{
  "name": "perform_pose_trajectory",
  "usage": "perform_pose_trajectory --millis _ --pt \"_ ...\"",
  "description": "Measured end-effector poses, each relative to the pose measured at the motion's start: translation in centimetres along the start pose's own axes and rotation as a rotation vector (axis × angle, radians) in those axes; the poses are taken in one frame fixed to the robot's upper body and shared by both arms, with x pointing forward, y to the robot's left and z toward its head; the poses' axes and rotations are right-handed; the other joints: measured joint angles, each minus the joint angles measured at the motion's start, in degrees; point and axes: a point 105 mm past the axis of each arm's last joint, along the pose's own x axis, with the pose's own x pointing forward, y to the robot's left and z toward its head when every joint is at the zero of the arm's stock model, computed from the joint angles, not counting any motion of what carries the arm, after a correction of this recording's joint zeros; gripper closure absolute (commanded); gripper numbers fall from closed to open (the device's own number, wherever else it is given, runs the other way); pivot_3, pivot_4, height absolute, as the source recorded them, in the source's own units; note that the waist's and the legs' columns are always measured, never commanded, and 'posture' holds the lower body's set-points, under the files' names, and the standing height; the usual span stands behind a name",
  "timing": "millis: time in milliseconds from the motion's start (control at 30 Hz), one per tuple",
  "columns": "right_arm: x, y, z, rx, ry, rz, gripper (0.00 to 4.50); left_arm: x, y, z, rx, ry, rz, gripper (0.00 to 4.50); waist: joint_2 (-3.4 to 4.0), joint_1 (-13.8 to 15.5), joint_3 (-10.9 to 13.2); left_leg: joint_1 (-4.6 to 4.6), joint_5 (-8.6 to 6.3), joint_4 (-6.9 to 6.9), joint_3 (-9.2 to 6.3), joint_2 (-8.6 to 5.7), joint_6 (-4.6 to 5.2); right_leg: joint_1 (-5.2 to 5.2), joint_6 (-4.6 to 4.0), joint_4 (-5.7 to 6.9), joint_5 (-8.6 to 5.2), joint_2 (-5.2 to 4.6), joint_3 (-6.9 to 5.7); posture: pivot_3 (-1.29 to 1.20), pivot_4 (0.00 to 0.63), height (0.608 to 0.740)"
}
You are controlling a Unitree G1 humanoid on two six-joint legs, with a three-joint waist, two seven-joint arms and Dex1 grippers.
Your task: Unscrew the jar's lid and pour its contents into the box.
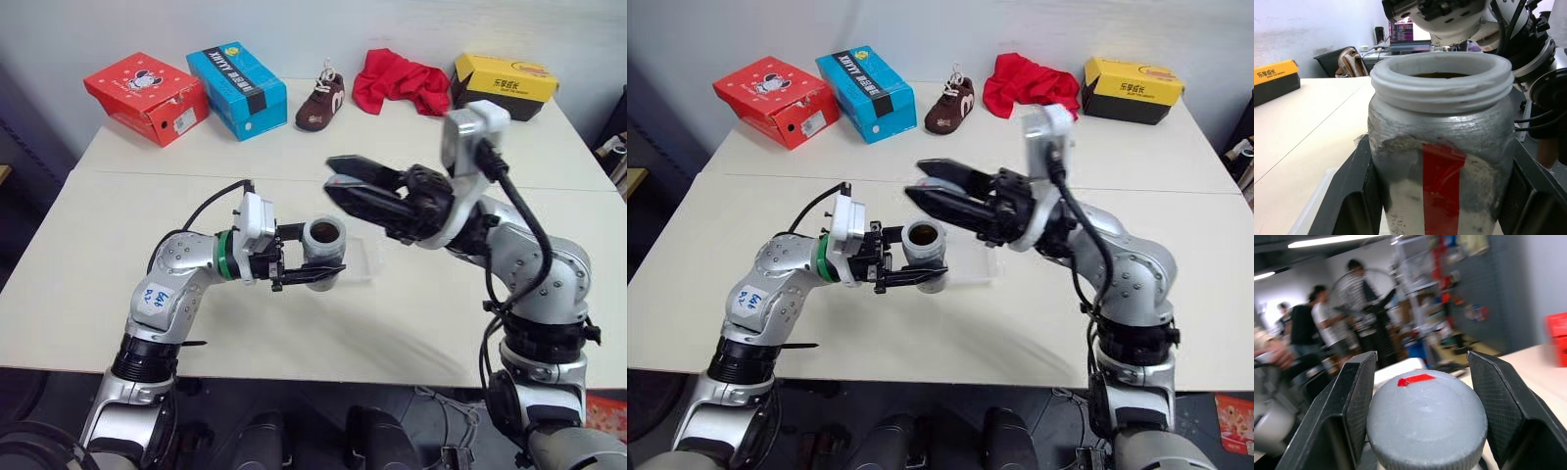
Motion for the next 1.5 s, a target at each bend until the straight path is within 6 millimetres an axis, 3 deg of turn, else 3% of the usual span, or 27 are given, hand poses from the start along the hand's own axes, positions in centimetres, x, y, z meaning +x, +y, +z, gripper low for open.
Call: perform_pose_trajectory --millis 133,233,400,500,600,700,900,1100,1233,1367,1500 --pt "-7.1 -4.1 -2.5 -0.300 0.162 -0.270 1.94 -1.3 1.0 -0.3 0.002 0.024 0.043 2.13 -0.02 0.08 0.00 -0.02 -0.05 -0.02 0.19 -0.07 0.10 -0.02 0.09 -0.10 0.04 0.32 -0.09 0.00 0.150 0.740" --pt "-13.3 -7.0 -4.0 -0.357 0.186 -0.488 1.94 -2.0 1.9 -0.3 0.004 0.032 0.076 2.13 -0.03 -0.02 0.03 0.00 -0.02 -0.03 0.32 -0.05 0.13 -0.03 0.16 -0.12 0.09 0.37 -0.01 0.00 0.150 0.740" --pt "-22.1 -9.2 -6.0 -0.390 0.300 -0.735 1.94 -2.7 3.6 -0.2 -0.013 0.044 0.117 2.13 -0.02 -0.12 0.05 0.20 0.07 -0.02 0.37 0.01 0.06 0.09 0.18 -0.08 0.09 0.42 0.05 0.00 0.150 0.740" --pt "-25.7 -9.5 -8.5 -0.341 0.364 -0.832 1.94 -2.9 4.4 0.2 -0.024 0.044 0.138 2.13 -0.02 -0.24 0.07 0.31 0.11 -0.03 0.43 0.07 -0.01 0.12 0.17 -0.02 0.09 0.45 0.14 0.00 0.150 0.740" --pt "-27.5 -9.8 -9.8 -0.287 0.374 -0.899 1.94 -2.9 4.9 0.3 -0.030 0.045 0.147 2.13 0.14 -0.54 0.19 0.39 0.15 -0.02 0.55 0.09 -0.03 0.12 0.17 0.03 0.09 0.45 0.32 0.00 0.150 0.740" --pt "-27.9 -9.9 -10.1 -0.252 0.364 -0.915 1.94 -2.8 5.0 0.1 -0.038 0.058 0.150 2.13 0.19 -0.72 0.22 0.41 0.20 -0.02 0.52 0.15 -0.10 0.11 0.16 0.10 0.08 0.45 0.45 0.00 0.150 0.740" --pt "-27.9 -9.0 -9.5 -0.217 0.317 -0.909 0.02 -2.5 6.2 0.9 -0.006 0.080 0.173 2.13 0.22 -0.14 0.23 0.39 0.20 -0.02 0.46 0.15 -0.12 0.11 0.16 0.10 0.08 0.40 0.80 0.00 0.150 0.740" --pt "-26.0 -5.7 -6.5 -0.313 0.334 -0.800 0.02 -2.6 8.4 1.3 0.085 0.159 0.236 2.13 0.32 0.26 0.29 0.35 0.17 -0.03 0.44 0.13 -0.14 0.08 0.16 0.06 0.09 0.35 0.83 0.00 0.150 0.740" --pt "-21.8 -2.6 -4.0 -0.399 0.361 -0.644 0.02 -2.1 10.1 0.9 0.226 0.258 0.257 2.13 0.30 0.21 0.30 0.36 0.09 -0.05 0.46 0.24 -0.27 0.03 0.15 -0.05 0.08 0.24 0.87 0.00 0.150 0.740" --pt "-18.6 -0.8 -3.5 -0.397 0.345 -0.568 0.02 -0.4 10.8 0.1 0.439 0.405 0.204 2.13 0.24 0.47 0.33 0.34 0.06 -0.09 0.48 0.23 -0.24 -0.02 0.15 -0.03 0.09 0.24 0.85 0.00 0.150 0.740" --pt "-17.5 0.4 -4.2 -0.364 0.344 -0.565 0.02 1.4 11.4 0.1 0.756 0.445 0.210 2.13 0.22 1.42 0.35 0.31 -0.03 -0.10 0.51 0.23 -0.14 -0.05 0.15 -0.08 0.09 0.20 0.88 0.00 0.150 0.740"
